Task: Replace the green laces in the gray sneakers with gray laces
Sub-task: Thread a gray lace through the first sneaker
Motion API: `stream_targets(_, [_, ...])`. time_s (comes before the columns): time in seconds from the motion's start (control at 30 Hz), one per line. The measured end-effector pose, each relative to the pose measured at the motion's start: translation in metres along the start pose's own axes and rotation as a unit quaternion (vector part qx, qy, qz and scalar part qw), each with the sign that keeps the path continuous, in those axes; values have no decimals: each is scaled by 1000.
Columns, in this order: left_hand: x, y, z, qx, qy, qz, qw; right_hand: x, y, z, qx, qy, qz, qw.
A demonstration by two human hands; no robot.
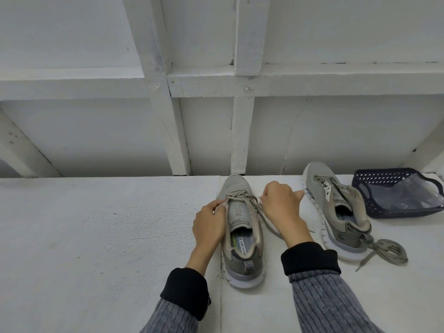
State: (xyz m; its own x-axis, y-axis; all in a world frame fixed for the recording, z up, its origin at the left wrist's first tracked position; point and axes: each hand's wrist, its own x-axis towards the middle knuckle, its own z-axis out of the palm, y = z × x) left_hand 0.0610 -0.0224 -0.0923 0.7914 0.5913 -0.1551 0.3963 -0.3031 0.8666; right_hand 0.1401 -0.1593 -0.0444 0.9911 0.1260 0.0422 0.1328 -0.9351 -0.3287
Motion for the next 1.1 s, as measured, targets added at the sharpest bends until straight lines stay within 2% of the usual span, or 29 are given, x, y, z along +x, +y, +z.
stream_targets(0.07, [0,-1,2,-1,6,-4,1000,5,1,-4,-6,4,0,1000])
stream_targets(0.17, [3,-3,4,-16,5,-11,1000,10,-6,-6,193,-43,-39,979])
stream_targets(0.23, [4,-5,4,-32,1,-19,999,7,-15,-1,242,-84,-67,964])
stream_targets(0.33, [5,-6,3,-48,-6,-21,999,4,-23,14,226,-110,-75,965])
stream_targets(0.47, [4,-5,2,-51,-11,-17,998,5,-31,23,174,-109,-87,975])
stream_targets(0.7, [4,-9,3,-70,-16,-5,997,3,-36,35,158,-107,-64,979])
stream_targets(0.8, [4,-11,2,-83,-22,1,996,4,-37,41,194,-114,-52,973])
stream_targets(0.97, [15,-11,0,-232,-66,-44,970,0,-32,48,268,-101,-18,958])
stream_targets(1.1, [22,-13,4,-213,-52,-4,976,-11,-22,41,328,-66,-34,942])
